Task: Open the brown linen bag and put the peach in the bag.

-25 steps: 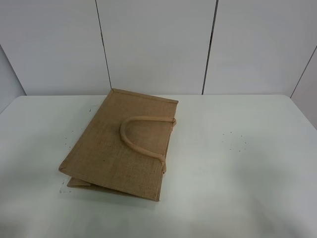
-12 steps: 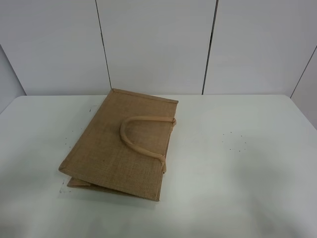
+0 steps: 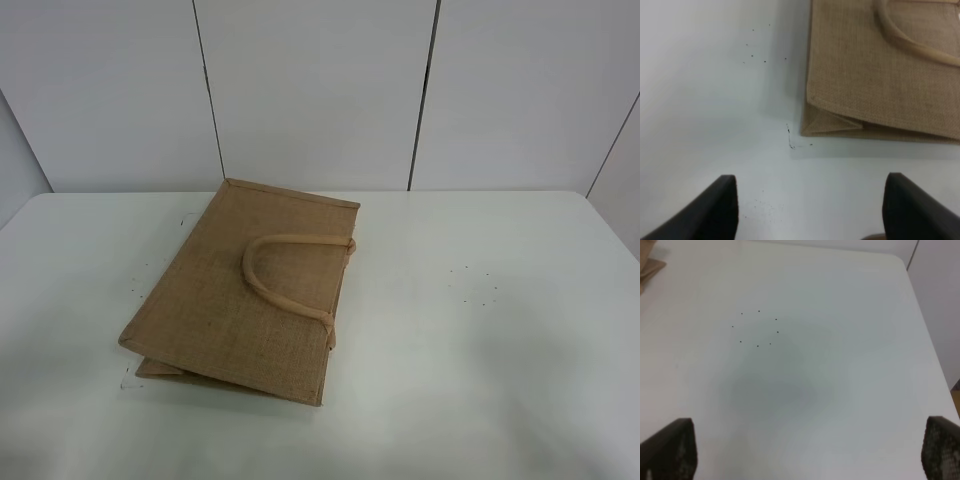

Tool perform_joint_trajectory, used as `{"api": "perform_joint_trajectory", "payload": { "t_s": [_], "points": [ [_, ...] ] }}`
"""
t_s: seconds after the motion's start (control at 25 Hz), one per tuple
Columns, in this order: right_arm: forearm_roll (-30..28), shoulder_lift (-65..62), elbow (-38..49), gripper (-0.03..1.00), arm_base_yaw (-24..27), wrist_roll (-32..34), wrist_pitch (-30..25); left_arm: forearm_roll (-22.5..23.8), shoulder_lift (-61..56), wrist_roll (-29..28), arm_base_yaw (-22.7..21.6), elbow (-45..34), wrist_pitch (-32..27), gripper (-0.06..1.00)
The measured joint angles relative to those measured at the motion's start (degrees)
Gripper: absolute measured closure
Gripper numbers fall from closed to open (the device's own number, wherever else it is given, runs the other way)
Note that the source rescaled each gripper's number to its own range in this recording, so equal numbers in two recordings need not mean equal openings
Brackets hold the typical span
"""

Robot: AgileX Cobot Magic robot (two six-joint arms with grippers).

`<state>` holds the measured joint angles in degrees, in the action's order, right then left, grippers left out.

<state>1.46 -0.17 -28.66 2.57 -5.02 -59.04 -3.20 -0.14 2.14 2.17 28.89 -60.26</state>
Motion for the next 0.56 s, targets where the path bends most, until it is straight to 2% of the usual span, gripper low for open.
{"api": "perform_joint_trajectory", "payload": {
  "t_s": [0.56],
  "points": [
    [0.0,0.0,0.0,-0.03,0.0,0.0,0.0,0.0,0.0,0.0,0.0,0.0,0.0,0.1]
  ]
}}
